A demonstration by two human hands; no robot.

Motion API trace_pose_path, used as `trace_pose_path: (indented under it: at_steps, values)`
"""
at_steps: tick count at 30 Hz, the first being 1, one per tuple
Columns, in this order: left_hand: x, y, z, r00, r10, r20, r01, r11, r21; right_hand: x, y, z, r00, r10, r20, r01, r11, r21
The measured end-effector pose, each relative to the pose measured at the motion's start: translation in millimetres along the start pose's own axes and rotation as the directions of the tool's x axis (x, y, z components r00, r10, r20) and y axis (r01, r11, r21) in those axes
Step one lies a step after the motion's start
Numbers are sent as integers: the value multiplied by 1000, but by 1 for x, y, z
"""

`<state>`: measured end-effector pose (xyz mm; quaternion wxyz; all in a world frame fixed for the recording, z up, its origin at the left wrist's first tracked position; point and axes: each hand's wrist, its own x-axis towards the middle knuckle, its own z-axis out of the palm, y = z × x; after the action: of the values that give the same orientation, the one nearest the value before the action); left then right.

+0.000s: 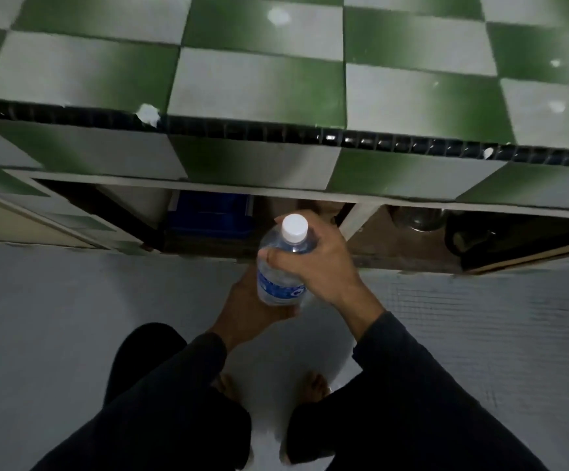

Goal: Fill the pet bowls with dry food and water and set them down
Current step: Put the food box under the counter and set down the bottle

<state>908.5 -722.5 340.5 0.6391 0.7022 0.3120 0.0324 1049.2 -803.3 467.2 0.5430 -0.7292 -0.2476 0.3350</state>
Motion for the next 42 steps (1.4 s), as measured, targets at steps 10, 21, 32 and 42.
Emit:
trace_pose_path:
  at_steps: [10,21,32,42]
  values:
    - [96,-138,17,990,136,22,-137,990,29,67,144,23,997,-66,-42,67,998,15]
    - [174,-176,10,970,231,77,-232,973,-4,127,194,31,991,-118,-62,123,990,67]
    - [231,-174,2,978,208,-3,-208,978,5,189,204,33,986,-144,-86,144,990,-4]
    - [288,-180,3,987,148,-60,-152,986,-70,238,212,33,990,-74,-122,71,997,-30]
